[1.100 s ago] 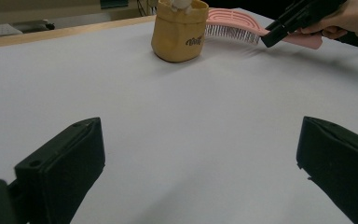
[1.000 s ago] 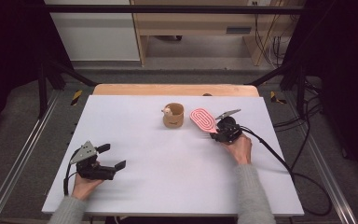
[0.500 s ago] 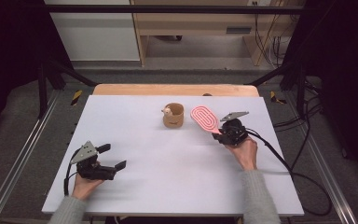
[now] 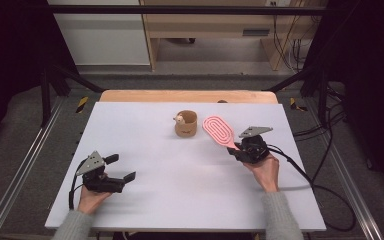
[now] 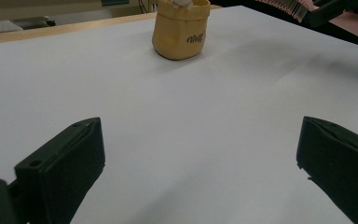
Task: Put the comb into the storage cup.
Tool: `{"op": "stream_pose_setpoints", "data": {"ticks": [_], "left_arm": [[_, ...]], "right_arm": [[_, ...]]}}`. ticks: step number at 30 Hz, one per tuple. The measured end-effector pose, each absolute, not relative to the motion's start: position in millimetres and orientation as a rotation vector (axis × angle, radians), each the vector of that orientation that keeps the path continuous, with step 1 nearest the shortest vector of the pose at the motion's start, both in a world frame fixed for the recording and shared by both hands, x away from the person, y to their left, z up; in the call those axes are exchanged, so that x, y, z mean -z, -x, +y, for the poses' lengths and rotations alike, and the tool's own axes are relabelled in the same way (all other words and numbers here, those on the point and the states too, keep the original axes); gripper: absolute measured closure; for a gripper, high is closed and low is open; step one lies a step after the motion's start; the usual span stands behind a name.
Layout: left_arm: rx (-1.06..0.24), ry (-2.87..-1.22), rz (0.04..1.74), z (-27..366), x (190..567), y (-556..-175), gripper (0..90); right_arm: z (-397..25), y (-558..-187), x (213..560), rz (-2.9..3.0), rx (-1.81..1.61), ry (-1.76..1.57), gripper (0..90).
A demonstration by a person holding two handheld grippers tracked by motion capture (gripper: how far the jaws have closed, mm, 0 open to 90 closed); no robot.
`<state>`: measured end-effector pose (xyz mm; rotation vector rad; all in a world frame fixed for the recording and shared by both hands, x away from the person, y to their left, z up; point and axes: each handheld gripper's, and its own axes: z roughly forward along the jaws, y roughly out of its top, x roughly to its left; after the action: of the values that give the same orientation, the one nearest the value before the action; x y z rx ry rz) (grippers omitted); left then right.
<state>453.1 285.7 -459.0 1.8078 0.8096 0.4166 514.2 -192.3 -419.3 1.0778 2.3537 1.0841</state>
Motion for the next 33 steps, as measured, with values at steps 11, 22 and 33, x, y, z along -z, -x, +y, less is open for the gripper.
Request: {"op": "stream_pose_setpoints", "data": {"ticks": [11, 22, 33], "left_arm": [[-0.42, -1.803, 0.812, 285.1, 458.4, -452.7, 0.9], [-0.415, -1.79, 0.814, 283.8, 456.6, -452.3, 0.9], [-0.414, -1.777, 0.814, 279.3, 453.3, -451.8, 0.9]], "right_arm": [[-189.4, -503.0, 420.8, 2.368, -1.16, -1.039, 69.4], [-187.6, -490.9, 420.1, 2.363, -1.239, -1.016, 69.4], [-184.3, -486.4, 422.0, 2.368, -1.267, -0.996, 69.4]]}}
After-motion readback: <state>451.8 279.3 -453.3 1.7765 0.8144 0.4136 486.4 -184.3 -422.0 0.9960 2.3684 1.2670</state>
